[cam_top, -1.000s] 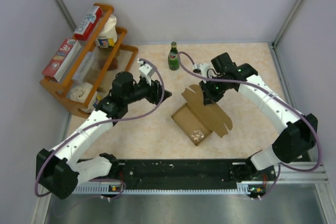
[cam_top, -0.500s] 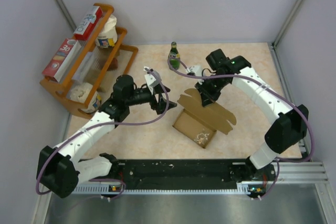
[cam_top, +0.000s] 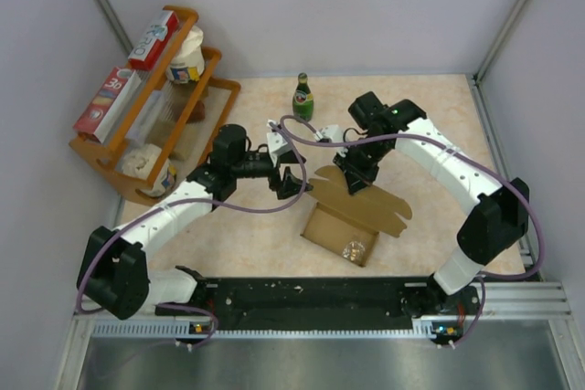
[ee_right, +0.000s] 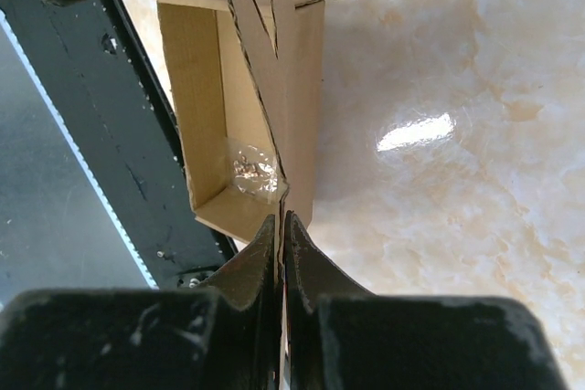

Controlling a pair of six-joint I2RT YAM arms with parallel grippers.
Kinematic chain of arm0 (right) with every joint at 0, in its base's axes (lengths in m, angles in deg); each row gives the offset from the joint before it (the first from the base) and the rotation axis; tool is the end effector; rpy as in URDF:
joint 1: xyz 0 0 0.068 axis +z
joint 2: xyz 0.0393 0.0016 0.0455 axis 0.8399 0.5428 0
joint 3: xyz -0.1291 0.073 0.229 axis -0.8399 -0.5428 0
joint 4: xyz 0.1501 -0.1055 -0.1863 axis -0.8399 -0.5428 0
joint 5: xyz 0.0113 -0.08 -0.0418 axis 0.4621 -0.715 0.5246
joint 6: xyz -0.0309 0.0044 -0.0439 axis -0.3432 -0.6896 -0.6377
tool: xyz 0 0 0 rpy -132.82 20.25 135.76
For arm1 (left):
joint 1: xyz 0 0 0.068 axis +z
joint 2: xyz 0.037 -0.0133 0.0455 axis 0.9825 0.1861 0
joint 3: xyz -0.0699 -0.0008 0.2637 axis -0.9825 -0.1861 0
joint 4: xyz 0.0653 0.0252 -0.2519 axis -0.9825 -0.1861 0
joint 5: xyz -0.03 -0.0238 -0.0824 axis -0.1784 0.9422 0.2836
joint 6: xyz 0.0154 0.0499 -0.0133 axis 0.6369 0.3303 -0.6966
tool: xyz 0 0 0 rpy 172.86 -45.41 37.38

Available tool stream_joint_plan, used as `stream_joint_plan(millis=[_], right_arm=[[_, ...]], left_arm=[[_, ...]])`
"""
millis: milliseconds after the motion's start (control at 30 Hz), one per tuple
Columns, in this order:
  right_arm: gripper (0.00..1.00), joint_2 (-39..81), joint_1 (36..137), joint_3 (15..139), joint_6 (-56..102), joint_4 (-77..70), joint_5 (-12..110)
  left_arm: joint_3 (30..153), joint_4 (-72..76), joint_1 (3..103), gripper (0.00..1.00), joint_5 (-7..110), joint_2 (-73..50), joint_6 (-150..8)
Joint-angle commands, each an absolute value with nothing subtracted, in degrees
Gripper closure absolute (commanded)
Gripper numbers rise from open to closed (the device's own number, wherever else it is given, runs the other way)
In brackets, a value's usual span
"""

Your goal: Fold the paper box

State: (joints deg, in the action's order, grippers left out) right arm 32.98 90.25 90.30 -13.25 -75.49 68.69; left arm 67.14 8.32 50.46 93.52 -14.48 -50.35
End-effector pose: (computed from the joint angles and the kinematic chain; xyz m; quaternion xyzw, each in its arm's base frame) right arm 0.2489 0.1817 0.3169 -0.5250 0.8105 0.2370 0.1065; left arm 0.2342 -0.1600 0.2890 0.4769 0.6032 -0.4259 0.4768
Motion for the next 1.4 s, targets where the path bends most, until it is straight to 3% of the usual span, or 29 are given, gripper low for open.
stream_joint_plan(millis=[0, 533, 1367], right_arm=[[1.0, 33.1, 91.0, 93.3, -14.8, -76.1, 69.4], [1.0, 32.8, 91.3, 93.2, -15.0, -75.9, 69.1], [1.0, 32.8, 91.3, 92.8, -14.5, -75.7, 69.4]], left_arm=[[70.7, 7.9, 50.7, 0.17, 97.3, -12.9, -47.0], [76.5, -2.6, 47.4, 0.45, 96.5, -5.8, -43.2], [79.6, -4.4, 45.4, 0.75, 95.7, -1.6, -43.0]])
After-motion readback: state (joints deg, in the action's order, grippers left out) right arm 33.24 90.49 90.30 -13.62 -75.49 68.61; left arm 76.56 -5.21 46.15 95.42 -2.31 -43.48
